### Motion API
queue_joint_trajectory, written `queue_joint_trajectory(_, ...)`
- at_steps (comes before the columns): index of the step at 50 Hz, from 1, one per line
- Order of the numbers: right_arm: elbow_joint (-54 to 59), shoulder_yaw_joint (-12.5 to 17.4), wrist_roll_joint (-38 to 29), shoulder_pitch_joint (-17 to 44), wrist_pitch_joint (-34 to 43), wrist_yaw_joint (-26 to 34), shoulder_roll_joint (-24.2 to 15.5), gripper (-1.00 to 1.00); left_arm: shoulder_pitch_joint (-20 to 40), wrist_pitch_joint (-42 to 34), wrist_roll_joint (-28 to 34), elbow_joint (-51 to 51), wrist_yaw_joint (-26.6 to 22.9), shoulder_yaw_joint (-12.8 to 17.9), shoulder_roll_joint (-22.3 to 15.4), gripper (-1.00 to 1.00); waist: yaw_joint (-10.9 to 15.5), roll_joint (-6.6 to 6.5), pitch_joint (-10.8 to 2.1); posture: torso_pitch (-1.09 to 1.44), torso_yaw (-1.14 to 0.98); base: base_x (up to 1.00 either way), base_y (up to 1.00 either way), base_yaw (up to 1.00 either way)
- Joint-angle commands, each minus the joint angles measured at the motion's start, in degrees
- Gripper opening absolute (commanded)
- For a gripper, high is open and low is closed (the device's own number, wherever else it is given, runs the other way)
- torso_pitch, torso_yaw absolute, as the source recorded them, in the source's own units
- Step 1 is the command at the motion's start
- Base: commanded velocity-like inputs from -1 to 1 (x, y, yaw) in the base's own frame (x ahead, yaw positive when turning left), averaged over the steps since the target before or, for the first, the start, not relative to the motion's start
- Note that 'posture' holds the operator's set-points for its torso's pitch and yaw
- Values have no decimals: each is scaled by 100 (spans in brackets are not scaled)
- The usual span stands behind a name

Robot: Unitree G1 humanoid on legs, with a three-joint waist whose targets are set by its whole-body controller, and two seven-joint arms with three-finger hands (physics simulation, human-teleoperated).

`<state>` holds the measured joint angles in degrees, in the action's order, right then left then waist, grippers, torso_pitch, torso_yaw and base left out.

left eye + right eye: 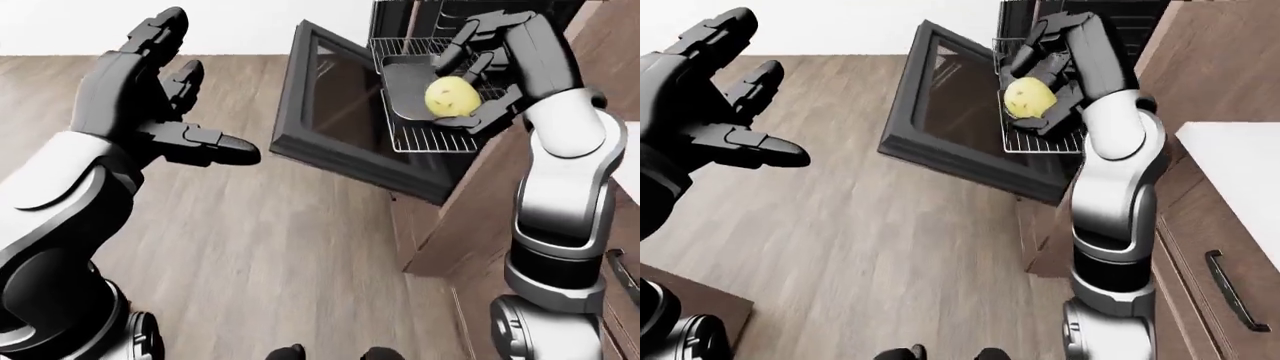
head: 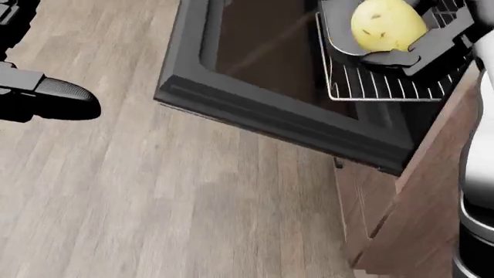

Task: Pick the potato from the oven and place it on the plate on the counter.

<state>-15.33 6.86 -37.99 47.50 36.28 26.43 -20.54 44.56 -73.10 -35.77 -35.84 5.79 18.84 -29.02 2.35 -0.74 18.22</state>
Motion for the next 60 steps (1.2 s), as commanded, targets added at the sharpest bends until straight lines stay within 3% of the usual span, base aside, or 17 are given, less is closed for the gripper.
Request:
queue_joint_trajectory(1,-181,219,-35,127,35,-111,-159,-100,244,121,-121,-191,-22,-10,-18,100,-62,-18,-146,110,0,0,0,-100)
queue_joint_trajectory(4,-220,237,32,157,68,-107,-216,-100,331,40,-193,-247,56,-19,11,100,-4,230,-65,110,0,0,0,-100)
queue_joint_trajectory(5,-232,245,49,170,79,-104,-237,-100,333,47,-196,-245,67,-35,17,100,-27,470,-119,110,0,0,0,-100)
queue_joint_trajectory(16,-359,266,134,265,205,-63,-364,-99,444,30,-347,-261,154,-29,-11,100,-86,-196,-97,110,0,0,0,-100)
queue_joint_trajectory(20,-353,261,151,321,221,-48,-396,-99,477,-27,-446,-323,233,-21,2,100,-23,-456,-207,110,0,0,0,-100)
queue_joint_trajectory(22,-358,264,152,333,233,-38,-409,-99,484,-30,-482,-332,269,-15,4,100,-15,-740,-320,110,0,0,0,-100)
queue_joint_trajectory(23,-372,262,153,330,237,-30,-412,-98,479,-18,-494,-335,282,-17,2,100,20,-927,-512,110,0,0,0,-100)
queue_joint_trajectory(24,-408,251,141,339,273,-7,-412,-99,476,-3,-505,-331,291,-18,-1,100,177,-522,-234,110,0,0,0,-100)
queue_joint_trajectory(27,-472,214,149,289,219,-32,-356,-99,515,-59,-589,-363,380,-34,6,100,105,-505,-283,110,0,0,0,-85)
queue_joint_trajectory(31,-395,214,184,454,226,-20,-358,-98,538,15,-625,-298,425,-78,-15,100,116,-145,-148,110,0,0,0,-38)
queue_joint_trajectory(34,-387,207,206,439,197,-47,-347,-98,468,96,-610,-286,414,-104,-15,100,196,273,-312,110,0,0,0,0)
queue_joint_trajectory(35,-408,198,199,414,187,-63,-330,-98,463,89,-618,-293,419,-99,-13,100,114,67,-199,110,0,0,0,0)
queue_joint_trajectory(47,-329,192,324,525,283,-61,-295,-100,529,114,-766,-257,534,-36,-63,100,-111,91,-156,110,0,1,-1,0)
queue_joint_trajectory(51,-280,174,344,578,271,-11,-339,-100,509,204,-812,-210,548,-15,-105,100,-196,-95,34,110,0,25,-12,0)
queue_joint_trajectory(55,-239,109,302,624,240,36,-313,-100,444,310,-866,-172,569,11,-172,100,-184,108,2,110,0,27,-9,0)
queue_joint_trajectory(57,-217,103,296,605,191,35,-280,-100,418,330,-911,-171,589,34,-200,100,-113,375,-60,110,0,27,-4,0)
queue_joint_trajectory(60,-186,95,277,641,179,52,-267,-100,439,322,-970,-154,632,50,-228,100,-92,291,-66,110,0,32,-5,0)
